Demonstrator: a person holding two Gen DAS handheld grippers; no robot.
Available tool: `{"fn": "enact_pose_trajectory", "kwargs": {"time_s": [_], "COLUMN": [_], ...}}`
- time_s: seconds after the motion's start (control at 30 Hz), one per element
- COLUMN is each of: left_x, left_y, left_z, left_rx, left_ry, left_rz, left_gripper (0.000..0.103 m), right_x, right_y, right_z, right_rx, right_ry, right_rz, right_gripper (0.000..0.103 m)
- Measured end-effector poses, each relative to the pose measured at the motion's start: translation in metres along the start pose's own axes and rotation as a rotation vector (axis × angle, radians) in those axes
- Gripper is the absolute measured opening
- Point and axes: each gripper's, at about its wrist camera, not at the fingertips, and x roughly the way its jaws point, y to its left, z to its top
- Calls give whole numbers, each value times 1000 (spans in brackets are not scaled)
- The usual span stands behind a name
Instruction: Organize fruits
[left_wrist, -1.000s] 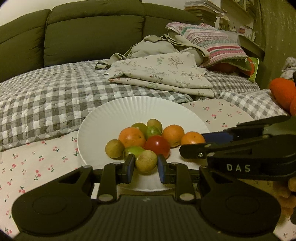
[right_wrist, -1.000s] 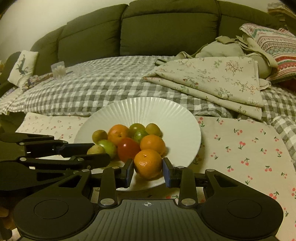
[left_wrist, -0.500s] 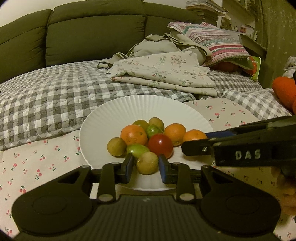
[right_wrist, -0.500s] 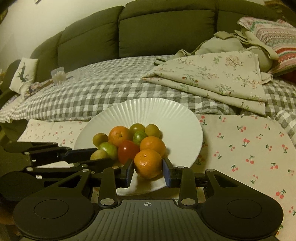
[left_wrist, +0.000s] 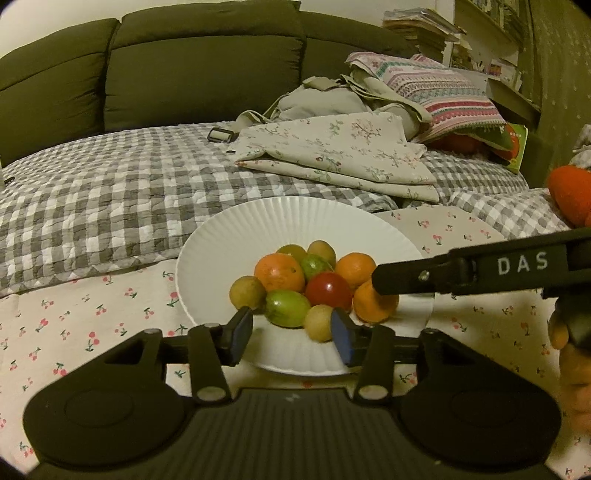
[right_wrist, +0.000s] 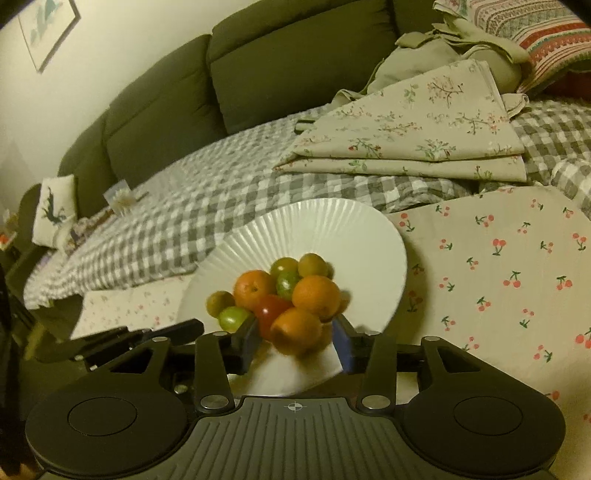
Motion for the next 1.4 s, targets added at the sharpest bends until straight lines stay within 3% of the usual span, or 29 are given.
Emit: {"fn": "enact_pose_trajectory", "kwargs": {"time_s": [0.43, 0.6, 0.97, 1.03, 1.17, 1.4], "left_x": [-42, -64, -131, -138, -155, -183], "left_y": [11, 18, 5, -2, -13, -24], "left_z": [-9, -15, -40, -46, -51, -60], "left_rx": [-84, -170, -214, -197, -198, -200], "left_ry": [38, 61, 53, 58, 45, 20], "left_rz": [60, 85, 215, 230, 260, 275], "left_gripper": [47, 50, 69, 70, 82, 94], "right_x": [-31, -56, -110, -119, -136, -163], "right_y": [19, 34, 68, 73, 84, 103], "right_z": [-6, -13, -39, -47, -61, -79], "right_rx": [-40, -86, -88, -92, -113, -203], "right_ry": [-11, -28, -18, -17, -30, -81], "right_rz": [-50, -70, -25, -36, -66, -114], "right_gripper": [43, 43, 48, 50, 51, 63]}}
